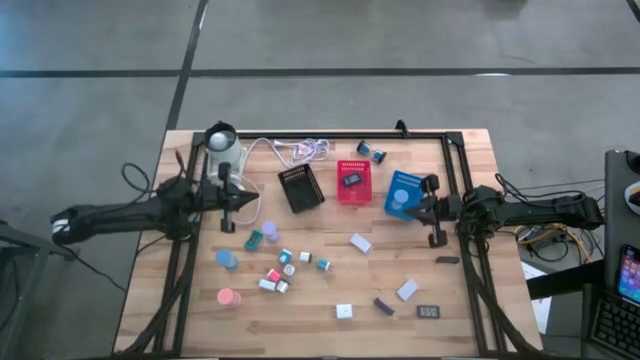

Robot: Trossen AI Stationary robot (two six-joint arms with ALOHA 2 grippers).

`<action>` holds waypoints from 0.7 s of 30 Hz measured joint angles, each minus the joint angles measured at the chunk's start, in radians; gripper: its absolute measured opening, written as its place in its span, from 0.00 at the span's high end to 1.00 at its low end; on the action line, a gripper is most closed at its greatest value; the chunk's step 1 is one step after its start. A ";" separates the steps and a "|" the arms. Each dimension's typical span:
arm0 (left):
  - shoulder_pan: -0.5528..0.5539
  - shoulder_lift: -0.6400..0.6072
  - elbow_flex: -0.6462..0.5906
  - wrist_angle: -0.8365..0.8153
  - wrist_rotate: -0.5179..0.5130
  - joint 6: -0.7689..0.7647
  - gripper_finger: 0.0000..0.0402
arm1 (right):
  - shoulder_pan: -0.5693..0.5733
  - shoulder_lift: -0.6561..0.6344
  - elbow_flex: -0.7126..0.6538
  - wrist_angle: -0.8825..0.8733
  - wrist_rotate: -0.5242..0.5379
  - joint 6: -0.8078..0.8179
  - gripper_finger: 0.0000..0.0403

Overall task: Pick & Place Office items
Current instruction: Put the right blue charger adapter into the black bin

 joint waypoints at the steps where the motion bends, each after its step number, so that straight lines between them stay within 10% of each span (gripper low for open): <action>1: 0.001 -0.019 -0.002 -0.028 0.000 0.001 0.99 | 0.000 0.000 0.000 0.001 0.009 0.000 0.98; 21: 0.005 -0.205 -0.100 -0.070 0.128 -0.093 0.99 | 0.000 0.000 0.000 -0.001 0.026 0.053 0.98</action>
